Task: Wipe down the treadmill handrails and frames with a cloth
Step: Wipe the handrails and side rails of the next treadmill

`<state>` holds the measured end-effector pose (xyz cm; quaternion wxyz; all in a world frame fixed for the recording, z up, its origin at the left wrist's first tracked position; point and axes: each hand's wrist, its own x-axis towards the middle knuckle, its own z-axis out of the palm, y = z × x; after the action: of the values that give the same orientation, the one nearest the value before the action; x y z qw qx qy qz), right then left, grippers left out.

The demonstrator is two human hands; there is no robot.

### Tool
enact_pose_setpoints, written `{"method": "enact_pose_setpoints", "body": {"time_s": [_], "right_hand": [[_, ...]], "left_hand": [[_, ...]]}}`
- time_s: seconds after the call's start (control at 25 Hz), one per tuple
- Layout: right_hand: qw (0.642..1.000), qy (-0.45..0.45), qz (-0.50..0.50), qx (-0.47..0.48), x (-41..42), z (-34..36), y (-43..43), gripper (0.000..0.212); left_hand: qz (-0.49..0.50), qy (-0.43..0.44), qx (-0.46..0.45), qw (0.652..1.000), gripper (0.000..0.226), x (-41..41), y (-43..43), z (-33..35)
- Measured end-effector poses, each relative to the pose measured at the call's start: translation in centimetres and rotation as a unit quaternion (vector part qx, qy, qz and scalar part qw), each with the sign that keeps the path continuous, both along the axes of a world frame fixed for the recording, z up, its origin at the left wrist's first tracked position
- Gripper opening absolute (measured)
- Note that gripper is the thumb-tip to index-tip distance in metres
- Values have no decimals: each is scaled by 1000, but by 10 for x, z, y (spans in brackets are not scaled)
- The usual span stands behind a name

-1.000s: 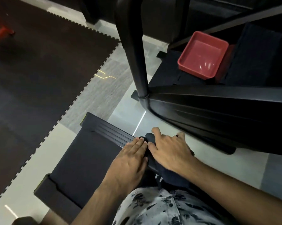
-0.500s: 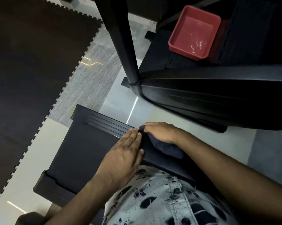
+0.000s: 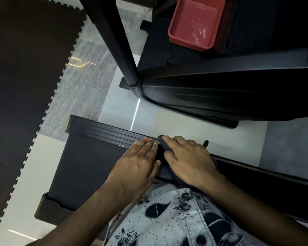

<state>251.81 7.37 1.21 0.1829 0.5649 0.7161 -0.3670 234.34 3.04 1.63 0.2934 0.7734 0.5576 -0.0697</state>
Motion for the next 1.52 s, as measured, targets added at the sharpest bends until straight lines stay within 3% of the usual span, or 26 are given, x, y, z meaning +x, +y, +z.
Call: {"method": "enact_pose_setpoints", "body": {"time_s": [0.04, 0.12, 0.16, 0.32, 0.36, 0.44, 0.48, 0.6, 0.76, 0.92, 1.04, 1.2, 1.36, 1.48, 1.52], "right_hand": [[1000, 11, -3, -6, 3, -7, 9, 46], [989, -16, -64, -131, 3, -22, 42, 41], [987, -28, -67, -141, 7, -25, 43, 43], [999, -39, -34, 5, 15, -6, -5, 52], [998, -34, -44, -11, 21, -13, 7, 49], [983, -71, -109, -131, 26, -21, 36, 47], [980, -76, -121, -135, 28, -21, 34, 49], [994, -77, -73, -15, 21, -5, -9, 55], [971, -126, -157, -125, 41, -18, 26, 48], [985, -127, -115, -3, 36, -3, -14, 50], [962, -153, -194, -114, 60, -18, 18, 52], [982, -137, -133, 6, 48, -4, -19, 53], [955, -157, -229, -107, 79, -11, 7, 53], [974, -154, -168, 11, 64, 4, -30, 53], [977, -142, -157, 9, 74, 0, -27, 52]], "left_hand": [[-13, 0, 1, 1000, 71, 1, 3, -2], [-38, 5, 8, 999, 70, 4, 8, -4], [-53, 9, 9, 999, 69, 5, 10, -5], [-99, 2, -1, 995, 70, 11, 23, -12], [-107, 0, -12, 994, 74, 14, 26, -13], [-129, 0, -31, 991, 82, 18, 30, -13], [-146, -1, -36, 989, 84, 20, 33, -12], [-167, -8, -58, 984, 88, 24, 40, -13], [-193, -12, -78, 978, 77, 30, 43, -13], [-207, -22, -95, 973, 82, 35, 46, -12], [-222, -15, -92, 971, 75, 41, 44, -17], [-246, -23, -93, 965, 91, 51, 47, -17], [-249, -13, -91, 964, 95, 65, 40, -19], [-239, -16, -97, 966, 95, 75, 38, -19], [-237, -11, -95, 967, 92, 79, 38, -18]]}}
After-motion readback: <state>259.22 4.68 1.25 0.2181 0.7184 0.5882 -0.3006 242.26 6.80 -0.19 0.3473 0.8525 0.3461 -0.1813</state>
